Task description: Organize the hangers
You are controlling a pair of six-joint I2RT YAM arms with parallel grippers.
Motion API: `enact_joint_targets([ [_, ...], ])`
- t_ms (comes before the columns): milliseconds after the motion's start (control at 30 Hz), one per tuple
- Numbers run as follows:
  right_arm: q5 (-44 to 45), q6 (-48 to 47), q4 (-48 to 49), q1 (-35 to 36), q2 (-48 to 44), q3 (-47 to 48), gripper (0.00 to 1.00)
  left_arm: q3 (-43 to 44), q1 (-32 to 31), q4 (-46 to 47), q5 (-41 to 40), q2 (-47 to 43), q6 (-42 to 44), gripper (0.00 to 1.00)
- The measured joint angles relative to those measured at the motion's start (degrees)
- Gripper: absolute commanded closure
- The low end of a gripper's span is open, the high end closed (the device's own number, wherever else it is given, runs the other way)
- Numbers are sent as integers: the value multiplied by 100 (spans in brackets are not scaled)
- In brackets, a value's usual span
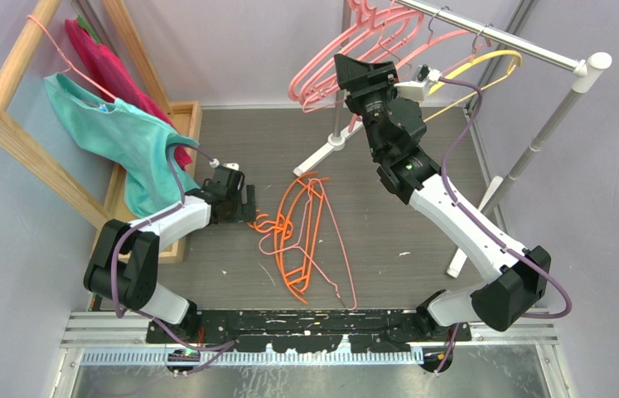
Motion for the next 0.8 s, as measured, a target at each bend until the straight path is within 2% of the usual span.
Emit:
enact_joint_targets([
  [300, 131, -470, -369, 0, -251, -63, 23, 0, 0, 0, 2, 0, 0, 2],
  [433, 280, -713, -782, 0, -518, -63, 21, 2, 0, 0, 2, 0, 2, 2],
  [600, 509, -1016, -1294, 0, -778, -70, 15, 48, 0, -7, 2, 0, 4, 2],
  [800, 715, -1410, -1840, 0, -758, -87, 14, 55, 0, -9, 0, 0, 4, 2],
])
